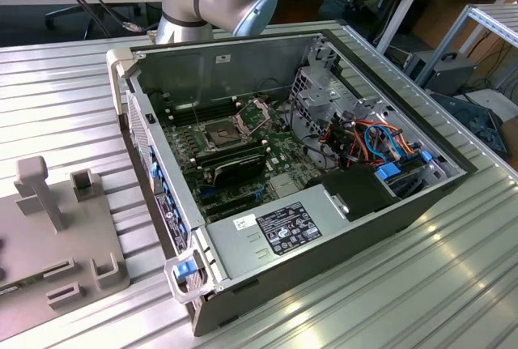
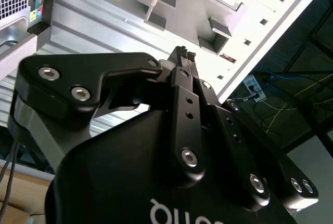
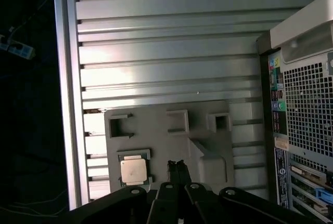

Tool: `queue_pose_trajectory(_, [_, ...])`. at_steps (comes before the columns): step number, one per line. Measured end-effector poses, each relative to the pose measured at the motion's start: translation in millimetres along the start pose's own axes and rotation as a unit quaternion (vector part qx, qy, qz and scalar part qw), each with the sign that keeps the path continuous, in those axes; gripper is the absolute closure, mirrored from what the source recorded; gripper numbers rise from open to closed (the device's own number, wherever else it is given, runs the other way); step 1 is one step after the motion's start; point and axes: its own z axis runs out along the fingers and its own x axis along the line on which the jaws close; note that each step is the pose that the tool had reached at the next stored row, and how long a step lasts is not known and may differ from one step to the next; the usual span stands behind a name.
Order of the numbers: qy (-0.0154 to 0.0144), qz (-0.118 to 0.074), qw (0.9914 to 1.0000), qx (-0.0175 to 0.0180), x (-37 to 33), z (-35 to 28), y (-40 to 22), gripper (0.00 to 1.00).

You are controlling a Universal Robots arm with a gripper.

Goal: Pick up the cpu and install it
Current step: 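Reach for the cpu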

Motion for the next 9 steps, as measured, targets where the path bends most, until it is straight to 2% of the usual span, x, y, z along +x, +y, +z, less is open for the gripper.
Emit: queue_pose_trajectory(9, [0.0000,0.000,1.00000,0.0000,15.1,1.5,-1.2,0.89])
